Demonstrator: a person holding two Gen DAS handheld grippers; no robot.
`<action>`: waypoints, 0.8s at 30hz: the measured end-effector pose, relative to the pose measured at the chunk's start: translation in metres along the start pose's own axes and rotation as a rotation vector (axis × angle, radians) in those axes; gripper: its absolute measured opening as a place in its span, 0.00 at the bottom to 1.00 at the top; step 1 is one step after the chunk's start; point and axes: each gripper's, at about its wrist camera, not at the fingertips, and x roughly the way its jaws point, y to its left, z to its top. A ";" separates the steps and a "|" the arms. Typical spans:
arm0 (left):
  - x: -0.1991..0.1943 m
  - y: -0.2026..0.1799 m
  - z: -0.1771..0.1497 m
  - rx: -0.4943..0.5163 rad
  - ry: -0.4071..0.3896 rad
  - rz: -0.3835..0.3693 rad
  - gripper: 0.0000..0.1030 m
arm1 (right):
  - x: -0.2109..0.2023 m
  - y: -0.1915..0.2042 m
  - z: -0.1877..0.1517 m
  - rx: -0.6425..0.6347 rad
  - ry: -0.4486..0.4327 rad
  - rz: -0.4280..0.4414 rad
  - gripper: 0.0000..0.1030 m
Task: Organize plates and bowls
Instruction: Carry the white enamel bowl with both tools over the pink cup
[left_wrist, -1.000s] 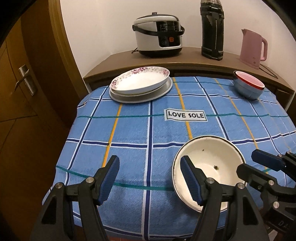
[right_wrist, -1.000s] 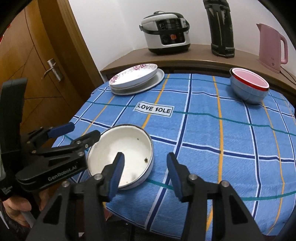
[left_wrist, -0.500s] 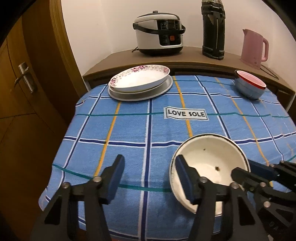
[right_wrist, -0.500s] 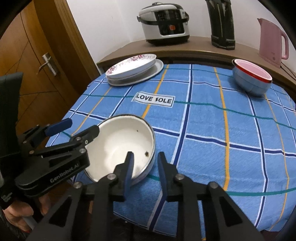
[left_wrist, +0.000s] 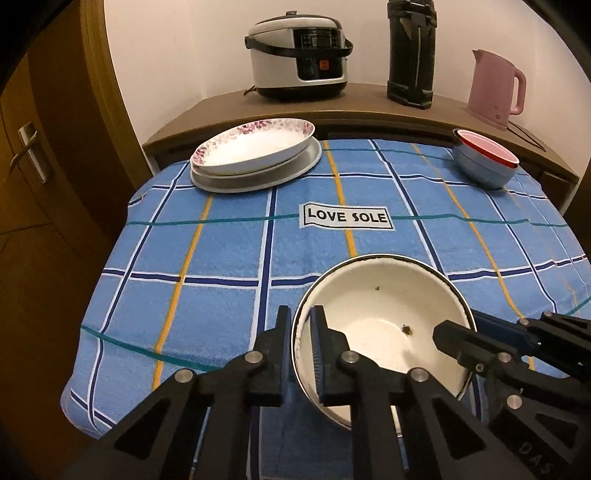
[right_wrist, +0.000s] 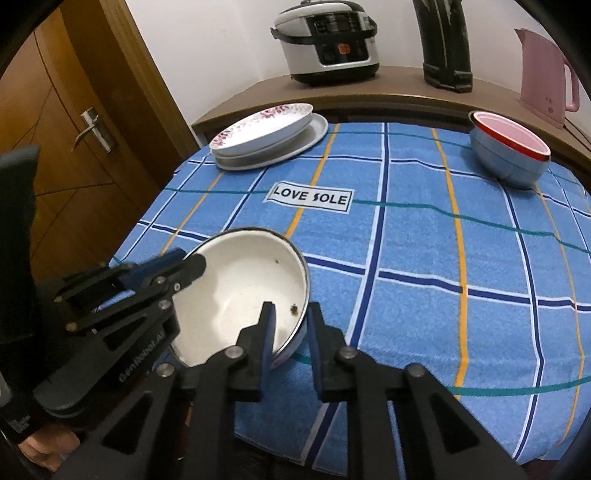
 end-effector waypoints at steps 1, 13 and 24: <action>0.000 0.001 0.000 -0.004 0.001 -0.005 0.12 | 0.000 0.000 0.001 -0.001 -0.002 0.000 0.16; 0.002 -0.001 0.005 -0.025 0.010 -0.045 0.11 | 0.001 -0.005 0.004 0.006 0.001 -0.004 0.14; 0.000 -0.040 0.028 0.053 -0.019 -0.070 0.11 | -0.019 -0.033 0.012 0.049 -0.036 -0.033 0.13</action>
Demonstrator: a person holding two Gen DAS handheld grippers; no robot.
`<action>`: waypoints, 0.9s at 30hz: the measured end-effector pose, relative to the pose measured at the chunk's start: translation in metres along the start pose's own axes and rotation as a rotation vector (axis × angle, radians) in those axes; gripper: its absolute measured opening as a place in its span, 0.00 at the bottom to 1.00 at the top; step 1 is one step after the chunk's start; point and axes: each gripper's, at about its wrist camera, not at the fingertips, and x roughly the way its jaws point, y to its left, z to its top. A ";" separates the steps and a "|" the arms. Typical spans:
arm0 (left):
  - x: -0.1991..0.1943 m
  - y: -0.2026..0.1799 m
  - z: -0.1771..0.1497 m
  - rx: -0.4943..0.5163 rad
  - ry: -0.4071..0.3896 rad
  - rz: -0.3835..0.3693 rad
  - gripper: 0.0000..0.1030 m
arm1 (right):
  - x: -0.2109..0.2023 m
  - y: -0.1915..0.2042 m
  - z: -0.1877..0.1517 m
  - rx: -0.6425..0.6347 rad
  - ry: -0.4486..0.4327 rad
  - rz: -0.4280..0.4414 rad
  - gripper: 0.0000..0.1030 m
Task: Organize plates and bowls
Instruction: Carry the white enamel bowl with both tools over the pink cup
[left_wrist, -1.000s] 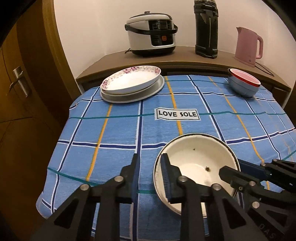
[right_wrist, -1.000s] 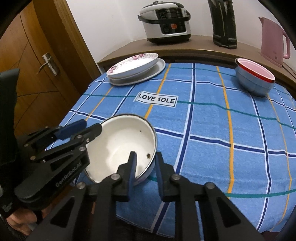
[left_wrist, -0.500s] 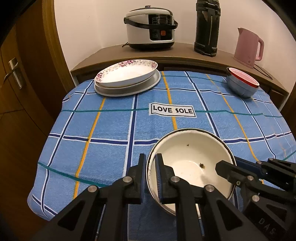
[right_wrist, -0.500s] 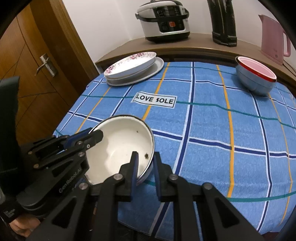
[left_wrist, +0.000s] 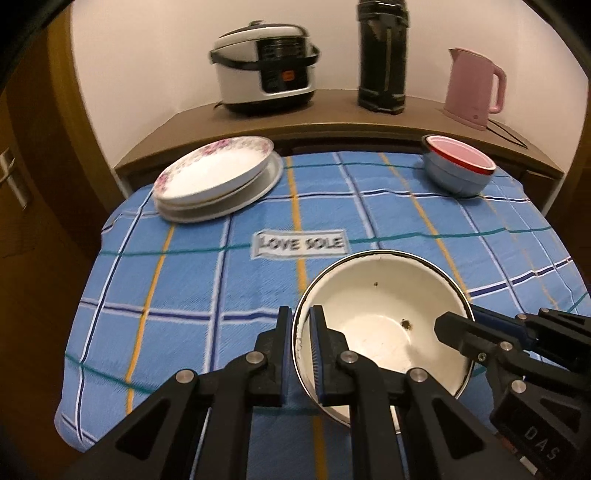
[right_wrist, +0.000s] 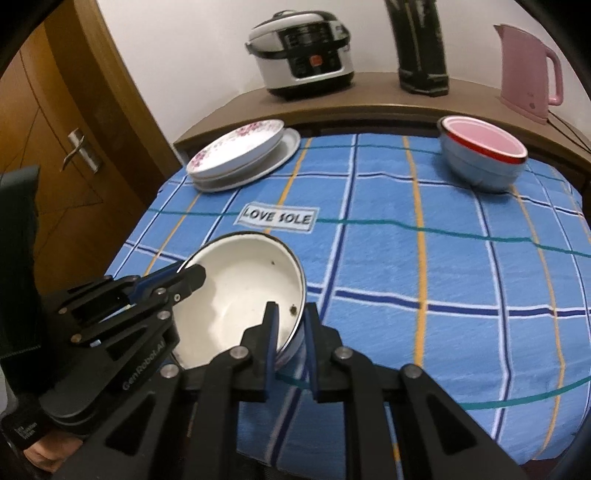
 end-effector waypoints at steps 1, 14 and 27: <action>0.001 -0.005 0.003 0.009 -0.001 -0.005 0.11 | -0.002 -0.003 0.001 0.005 -0.003 -0.003 0.13; 0.006 -0.095 0.055 0.122 -0.045 -0.113 0.11 | -0.051 -0.080 0.021 0.089 -0.097 -0.130 0.13; 0.018 -0.164 0.149 0.147 -0.145 -0.143 0.11 | -0.090 -0.150 0.080 0.130 -0.229 -0.223 0.12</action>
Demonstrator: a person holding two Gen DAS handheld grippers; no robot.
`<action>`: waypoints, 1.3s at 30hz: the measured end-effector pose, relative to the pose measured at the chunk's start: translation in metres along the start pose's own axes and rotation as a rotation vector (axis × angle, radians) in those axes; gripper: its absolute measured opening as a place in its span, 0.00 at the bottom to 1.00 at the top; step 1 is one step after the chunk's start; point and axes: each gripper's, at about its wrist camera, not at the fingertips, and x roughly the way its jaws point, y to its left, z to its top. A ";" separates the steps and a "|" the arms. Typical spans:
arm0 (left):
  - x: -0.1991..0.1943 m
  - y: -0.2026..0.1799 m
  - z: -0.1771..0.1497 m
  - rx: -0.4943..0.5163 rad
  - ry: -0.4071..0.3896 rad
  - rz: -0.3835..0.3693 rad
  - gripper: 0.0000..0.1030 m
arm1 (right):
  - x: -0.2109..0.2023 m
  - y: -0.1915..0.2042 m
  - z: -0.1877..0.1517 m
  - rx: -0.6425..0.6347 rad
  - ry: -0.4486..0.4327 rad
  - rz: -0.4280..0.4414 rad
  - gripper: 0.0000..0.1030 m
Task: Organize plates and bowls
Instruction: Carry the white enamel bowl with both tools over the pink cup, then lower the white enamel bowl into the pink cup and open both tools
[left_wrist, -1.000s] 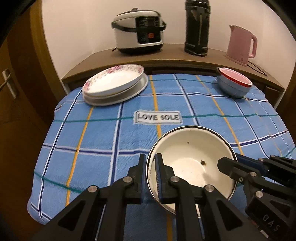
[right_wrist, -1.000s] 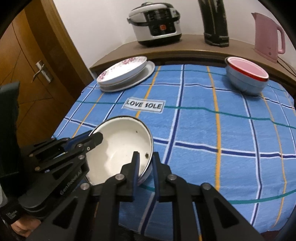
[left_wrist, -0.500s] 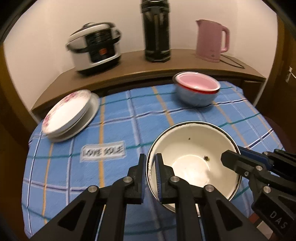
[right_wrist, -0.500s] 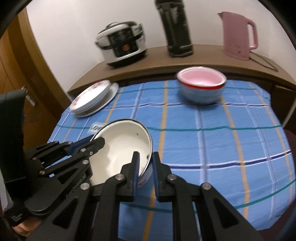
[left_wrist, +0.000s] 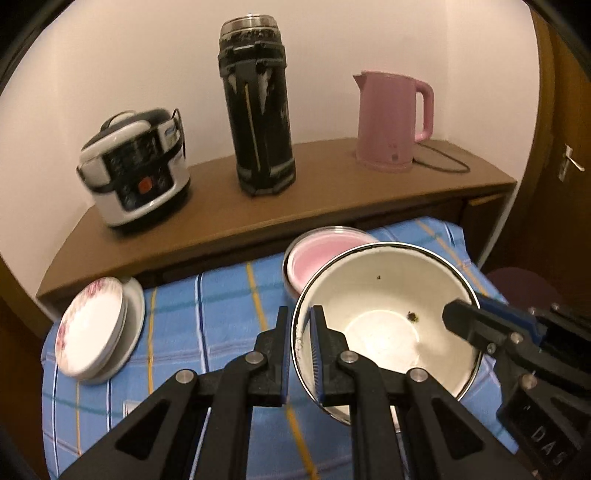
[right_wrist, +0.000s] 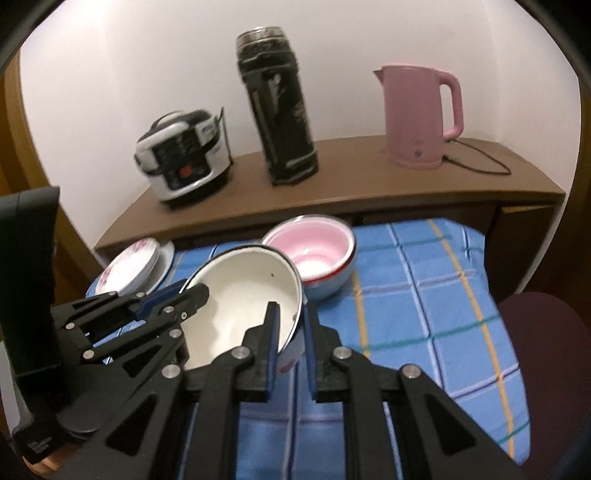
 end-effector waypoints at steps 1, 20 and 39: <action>0.004 -0.001 0.006 -0.003 -0.003 0.000 0.11 | 0.003 -0.003 0.005 0.003 -0.004 -0.002 0.11; 0.097 0.005 0.043 -0.064 0.096 0.022 0.11 | 0.094 -0.040 0.063 0.038 0.044 -0.032 0.11; 0.120 0.004 0.038 -0.083 0.130 0.041 0.12 | 0.128 -0.051 0.052 0.066 0.126 -0.049 0.11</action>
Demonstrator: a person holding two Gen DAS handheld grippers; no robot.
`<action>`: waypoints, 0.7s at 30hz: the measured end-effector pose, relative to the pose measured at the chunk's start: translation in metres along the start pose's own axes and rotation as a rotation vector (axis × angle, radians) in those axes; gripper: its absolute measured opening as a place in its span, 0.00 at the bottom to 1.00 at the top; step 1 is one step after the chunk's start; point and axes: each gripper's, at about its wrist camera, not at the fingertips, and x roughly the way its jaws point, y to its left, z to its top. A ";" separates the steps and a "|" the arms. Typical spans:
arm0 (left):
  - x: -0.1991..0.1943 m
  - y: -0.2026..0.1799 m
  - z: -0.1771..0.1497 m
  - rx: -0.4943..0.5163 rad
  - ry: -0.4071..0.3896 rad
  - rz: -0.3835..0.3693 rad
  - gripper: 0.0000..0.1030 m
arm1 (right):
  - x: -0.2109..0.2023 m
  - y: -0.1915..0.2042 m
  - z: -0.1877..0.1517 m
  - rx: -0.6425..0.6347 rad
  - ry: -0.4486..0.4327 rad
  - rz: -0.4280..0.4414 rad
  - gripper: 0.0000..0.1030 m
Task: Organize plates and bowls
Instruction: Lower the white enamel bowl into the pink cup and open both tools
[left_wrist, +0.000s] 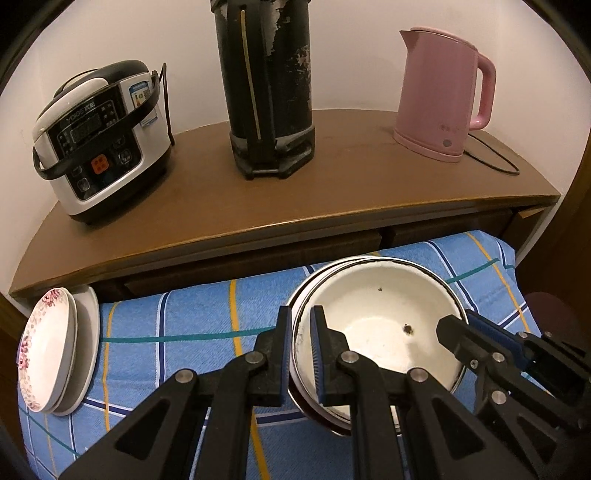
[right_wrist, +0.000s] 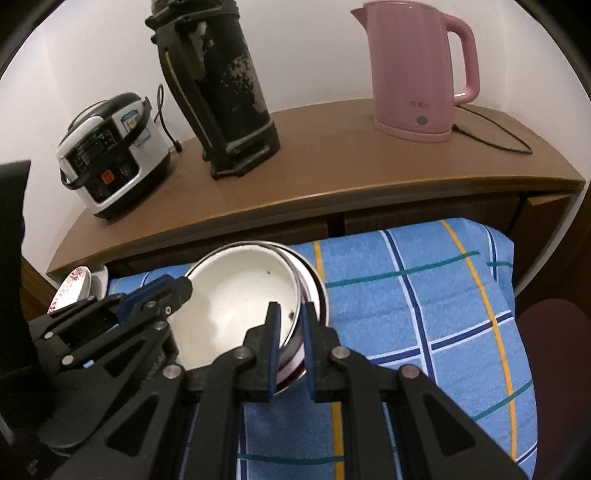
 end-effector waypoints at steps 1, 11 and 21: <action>0.000 0.000 0.000 -0.001 -0.003 -0.001 0.12 | 0.000 0.000 0.000 -0.001 0.000 -0.001 0.11; -0.023 0.000 0.001 0.025 -0.048 0.023 0.14 | -0.018 -0.010 -0.005 0.081 -0.100 0.070 0.51; -0.043 -0.004 -0.019 0.026 -0.082 0.039 0.44 | -0.047 -0.022 -0.026 0.154 -0.192 0.077 0.57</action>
